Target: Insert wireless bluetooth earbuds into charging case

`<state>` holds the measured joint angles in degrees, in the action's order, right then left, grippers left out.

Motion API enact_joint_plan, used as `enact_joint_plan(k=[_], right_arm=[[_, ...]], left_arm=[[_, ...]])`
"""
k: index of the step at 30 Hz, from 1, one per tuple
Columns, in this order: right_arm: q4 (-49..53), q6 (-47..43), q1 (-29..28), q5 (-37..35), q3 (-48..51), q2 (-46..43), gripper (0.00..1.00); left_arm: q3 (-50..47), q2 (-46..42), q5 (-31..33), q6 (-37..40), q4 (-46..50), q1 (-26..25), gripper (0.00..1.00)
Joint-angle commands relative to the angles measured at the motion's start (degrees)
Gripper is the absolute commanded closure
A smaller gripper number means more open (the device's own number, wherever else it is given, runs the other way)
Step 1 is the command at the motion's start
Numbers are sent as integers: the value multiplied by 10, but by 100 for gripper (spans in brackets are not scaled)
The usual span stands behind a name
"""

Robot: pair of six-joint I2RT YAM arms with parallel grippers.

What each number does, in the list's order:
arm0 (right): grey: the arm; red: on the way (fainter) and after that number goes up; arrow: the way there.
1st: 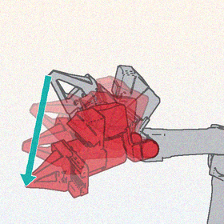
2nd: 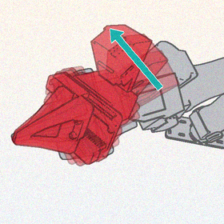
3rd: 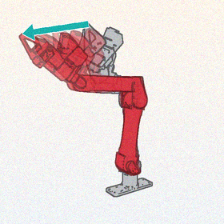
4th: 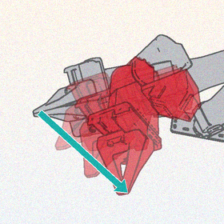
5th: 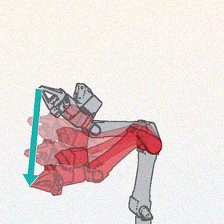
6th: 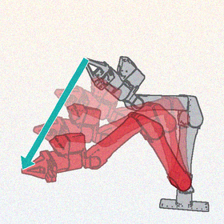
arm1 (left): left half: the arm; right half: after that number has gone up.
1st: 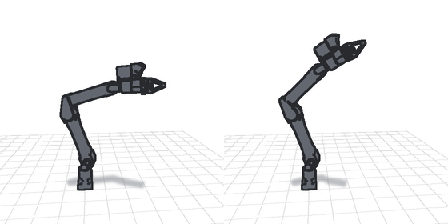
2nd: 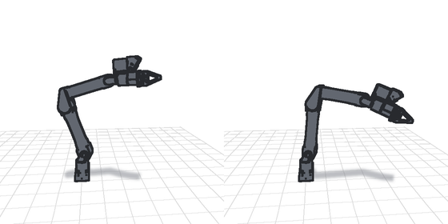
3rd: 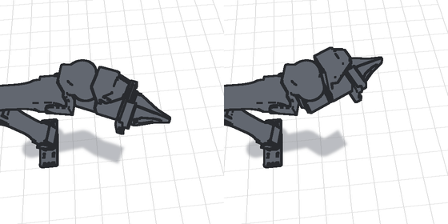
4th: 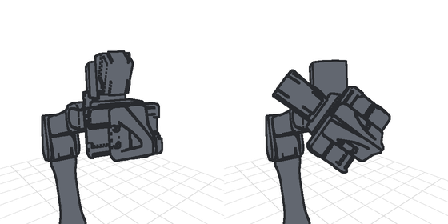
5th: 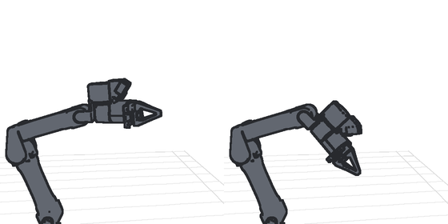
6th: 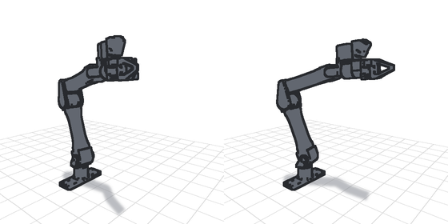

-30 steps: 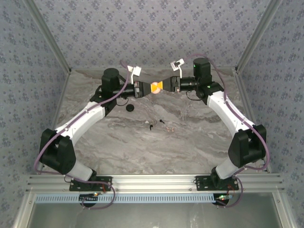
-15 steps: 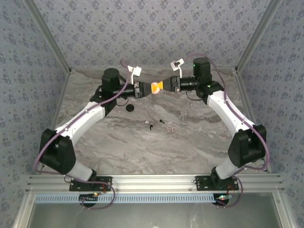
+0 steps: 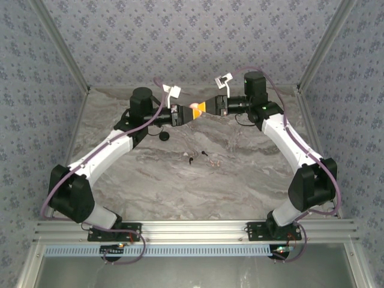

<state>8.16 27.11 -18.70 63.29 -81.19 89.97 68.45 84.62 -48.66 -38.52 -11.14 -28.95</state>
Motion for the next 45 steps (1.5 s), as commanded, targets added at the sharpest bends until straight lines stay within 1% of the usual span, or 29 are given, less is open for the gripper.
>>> enact_joint_plan(k=[1,11,12,14,16,19,24,27,32,35,39,41,45], right_arm=[[12,-12,-4,2,-20,-18,78],[14,-12,-1,-9,-23,-23,76],[15,-12,-2,-8,-23,-23,76],[15,-12,-2,-6,-22,-23,76],[17,-14,-2,-5,-22,-23,76],[37,-30,-4,-5,-25,-24,73],[92,-74,-11,-1,-40,-26,64],[103,-85,-13,3,-44,-26,61],[107,-91,-17,12,-49,-23,61],[118,-100,-21,15,-57,-22,66],[122,-101,-20,-9,-57,-30,73],[114,-94,-17,-16,-55,-35,75],[109,-89,-14,-16,-55,-39,76]], left_arm=[[0,-20,4,13,0,-2,68],[-3,-21,5,19,15,-2,66],[-3,-22,5,19,15,-2,68],[-2,-21,4,20,16,-3,79],[0,-21,3,21,16,-4,87],[5,-21,-3,27,18,-5,89],[24,-16,-25,52,42,-7,91],[33,-12,-34,59,50,-7,91],[44,-7,-47,70,62,-13,91],[48,-5,-46,75,71,-15,90],[47,-6,-37,77,78,-15,83],[47,-6,-32,79,83,-15,78],[46,-8,-26,81,87,-15,73]])
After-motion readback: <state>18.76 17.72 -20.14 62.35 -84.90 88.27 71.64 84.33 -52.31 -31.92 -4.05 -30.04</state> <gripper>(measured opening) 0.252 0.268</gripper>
